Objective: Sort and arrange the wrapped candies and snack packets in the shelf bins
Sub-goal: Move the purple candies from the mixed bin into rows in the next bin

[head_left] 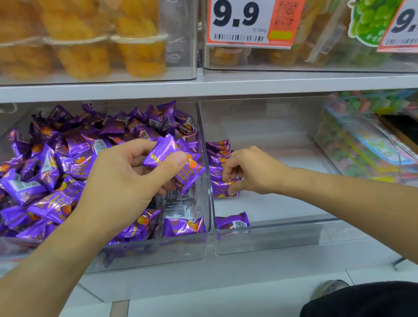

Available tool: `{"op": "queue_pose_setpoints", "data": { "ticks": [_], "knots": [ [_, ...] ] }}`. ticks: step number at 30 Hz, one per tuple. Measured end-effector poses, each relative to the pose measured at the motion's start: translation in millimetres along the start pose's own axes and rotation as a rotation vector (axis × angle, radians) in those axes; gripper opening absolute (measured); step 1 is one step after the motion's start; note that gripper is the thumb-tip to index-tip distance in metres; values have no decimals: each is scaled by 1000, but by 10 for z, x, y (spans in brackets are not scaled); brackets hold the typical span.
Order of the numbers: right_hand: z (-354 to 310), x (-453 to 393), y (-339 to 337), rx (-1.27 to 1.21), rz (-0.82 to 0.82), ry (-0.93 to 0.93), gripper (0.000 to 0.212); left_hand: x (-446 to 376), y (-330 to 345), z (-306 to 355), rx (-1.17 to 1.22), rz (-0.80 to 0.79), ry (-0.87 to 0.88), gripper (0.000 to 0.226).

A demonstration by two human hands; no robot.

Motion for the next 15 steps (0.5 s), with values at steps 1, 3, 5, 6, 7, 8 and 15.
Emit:
{"op": "queue_pose_setpoints", "data": {
  "ticks": [1, 3, 5, 6, 7, 8, 15],
  "knots": [
    [7, -3, 2, -1, 0, 2, 26, -1, 0, -1, 0, 1, 0, 23],
    [19, -7, 15, -7, 3, 4, 27, -4, -3, -10, 0, 2, -2, 22],
    [21, 0, 17, -5, 10, 4, 28, -5, -1, -11, -3, -4, 0, 21],
    [20, 6, 6, -3, 10, 3, 29, -3, -1, -10, -4, -7, 1, 20],
    [13, 18, -17, -2, 11, 1, 30, -1, -3, -6, -5, -7, 3, 21],
    [7, 34, -51, -4, 17, -2, 30, 1, -9, -5, -5, -3, 5, 21],
    [-151, 411, -89, -202, -117, -11, 19, -6, -44, -6, -13, 9, -4, 26]
  ]
}}
Point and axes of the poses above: each hand's wrist, its own x-axis away from the middle knuckle, its own y-axis out of the palm, z = x × y, the point moved 8 cm from there along -x, towards the middle knuckle, and after that the axes turned 14 degrees about y, right-handed, at the moved point
